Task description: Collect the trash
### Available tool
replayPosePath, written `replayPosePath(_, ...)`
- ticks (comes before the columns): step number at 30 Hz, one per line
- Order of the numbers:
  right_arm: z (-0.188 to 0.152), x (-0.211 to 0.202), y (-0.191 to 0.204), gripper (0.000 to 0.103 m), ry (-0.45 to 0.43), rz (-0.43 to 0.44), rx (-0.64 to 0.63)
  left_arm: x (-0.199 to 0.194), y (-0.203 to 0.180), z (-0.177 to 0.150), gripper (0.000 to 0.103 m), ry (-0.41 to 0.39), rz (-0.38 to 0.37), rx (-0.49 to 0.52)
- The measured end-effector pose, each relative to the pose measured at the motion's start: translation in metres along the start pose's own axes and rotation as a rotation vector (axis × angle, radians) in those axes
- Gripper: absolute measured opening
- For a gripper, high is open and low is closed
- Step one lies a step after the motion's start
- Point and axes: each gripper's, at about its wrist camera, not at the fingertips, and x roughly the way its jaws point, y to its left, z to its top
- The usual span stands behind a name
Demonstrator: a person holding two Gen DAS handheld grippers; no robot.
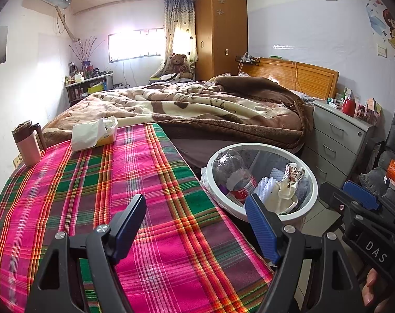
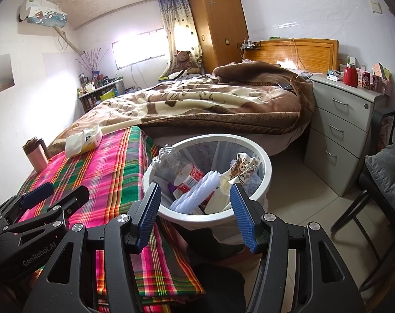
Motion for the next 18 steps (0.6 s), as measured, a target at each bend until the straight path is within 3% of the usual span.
replayPosePath(18, -0.0022, 0.0001, 0.0024, 0.057, 0.005, -0.001, 0.0, 0.0005, 0.0026, -0.0006, 0.08, 0.003, -0.001, -0.006)
